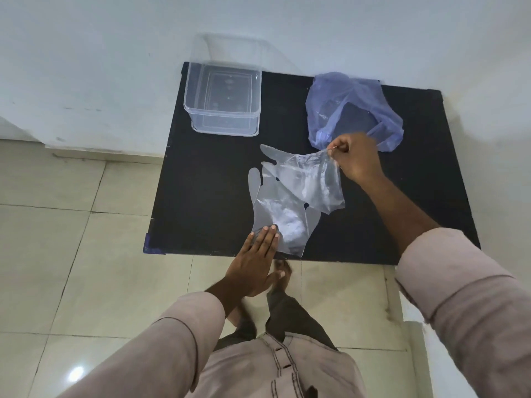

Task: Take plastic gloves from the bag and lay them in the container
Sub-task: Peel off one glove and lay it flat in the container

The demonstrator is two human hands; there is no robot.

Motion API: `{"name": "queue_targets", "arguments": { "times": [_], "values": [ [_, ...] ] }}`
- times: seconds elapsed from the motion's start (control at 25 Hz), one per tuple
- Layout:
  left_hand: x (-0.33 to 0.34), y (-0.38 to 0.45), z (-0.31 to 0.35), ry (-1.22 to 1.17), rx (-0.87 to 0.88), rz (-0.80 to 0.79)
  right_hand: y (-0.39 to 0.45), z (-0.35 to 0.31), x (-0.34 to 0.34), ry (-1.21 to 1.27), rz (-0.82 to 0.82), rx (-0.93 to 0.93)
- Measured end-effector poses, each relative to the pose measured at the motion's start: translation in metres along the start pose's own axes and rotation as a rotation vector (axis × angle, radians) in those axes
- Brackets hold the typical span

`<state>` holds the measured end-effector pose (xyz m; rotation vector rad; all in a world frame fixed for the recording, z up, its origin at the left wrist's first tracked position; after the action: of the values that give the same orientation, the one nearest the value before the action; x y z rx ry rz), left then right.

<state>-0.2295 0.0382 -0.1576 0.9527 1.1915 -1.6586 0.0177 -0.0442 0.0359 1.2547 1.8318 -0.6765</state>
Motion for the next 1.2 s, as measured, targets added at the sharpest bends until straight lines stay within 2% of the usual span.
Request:
{"name": "queue_targets", "arguments": {
  "times": [0.44, 0.68, 0.8, 0.92, 1.0, 1.2],
  "values": [
    [0.005, 0.003, 0.0, -0.008, 0.039, -0.06, 0.044, -0.008, -0.069, -0.145, 0.111, -0.021],
    [-0.004, 0.005, 0.001, 0.023, 0.063, -0.089, 0.041, -0.04, -0.103, -0.181, 0.165, -0.11],
    [-0.008, 0.004, 0.0, 0.004, 0.048, -0.168, 0.037, -0.051, -0.112, -0.219, 0.194, -0.139],
    [-0.039, 0.009, 0.002, -0.135, 0.014, -0.246, 0.034, -0.06, -0.112, -0.242, 0.185, -0.172],
    [-0.091, 0.017, 0.007, -0.233, 0.011, -0.145, 0.031, -0.067, -0.111, -0.254, 0.169, -0.195],
    [-0.266, 0.033, 0.002, -0.69, -0.025, 0.484, 0.022, -0.085, -0.106, -0.277, 0.077, -0.245]
  ]
}}
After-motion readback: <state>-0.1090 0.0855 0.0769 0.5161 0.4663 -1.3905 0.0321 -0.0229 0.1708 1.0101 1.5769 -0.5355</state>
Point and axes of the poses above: each hand's wrist, its own y-axis towards the middle knuckle, its own x-axis out of the palm, z = x × y, the point moved 10 cm from there along y, towards the middle knuckle
